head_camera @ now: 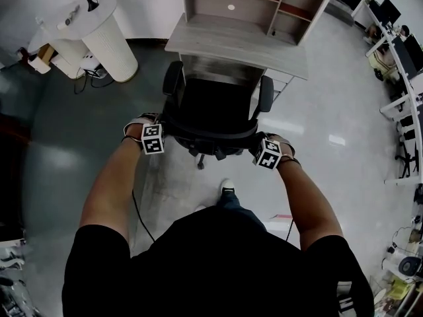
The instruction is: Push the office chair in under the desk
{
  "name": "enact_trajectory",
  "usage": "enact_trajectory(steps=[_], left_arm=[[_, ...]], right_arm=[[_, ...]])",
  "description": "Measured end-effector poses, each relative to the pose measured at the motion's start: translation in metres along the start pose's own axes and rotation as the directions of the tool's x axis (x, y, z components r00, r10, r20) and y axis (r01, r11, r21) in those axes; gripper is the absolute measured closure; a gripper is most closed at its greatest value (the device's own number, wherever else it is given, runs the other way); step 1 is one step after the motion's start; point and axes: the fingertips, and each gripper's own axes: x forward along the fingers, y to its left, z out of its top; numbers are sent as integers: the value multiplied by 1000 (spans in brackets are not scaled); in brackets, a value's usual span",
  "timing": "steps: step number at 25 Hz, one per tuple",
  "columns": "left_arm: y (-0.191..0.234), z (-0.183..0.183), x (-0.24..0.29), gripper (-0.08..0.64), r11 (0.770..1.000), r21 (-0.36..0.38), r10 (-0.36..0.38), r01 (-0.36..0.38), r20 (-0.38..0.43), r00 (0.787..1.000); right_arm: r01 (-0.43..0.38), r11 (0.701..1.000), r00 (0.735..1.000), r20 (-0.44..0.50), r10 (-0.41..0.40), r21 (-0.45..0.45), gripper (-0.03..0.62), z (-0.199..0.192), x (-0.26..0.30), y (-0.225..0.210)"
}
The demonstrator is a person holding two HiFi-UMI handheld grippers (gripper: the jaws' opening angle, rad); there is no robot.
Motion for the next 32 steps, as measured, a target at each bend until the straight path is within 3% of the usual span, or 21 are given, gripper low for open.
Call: enact_trajectory(steps=[19,24,32], left_arm=[[76,12,27,324,999,12,39,-40,16,999],[87,4,31,325,999,31,13,-13,5,1000],[90,10,28,327,999,23,32,-33,35,999]], right_arm=[[18,1000,1000,4,-18,15,436,-10,15,-74],[17,1000,1000,22,-18,22,437,-2,17,-83],[6,1000,999,34,-7,16,437,-1,18,-84]])
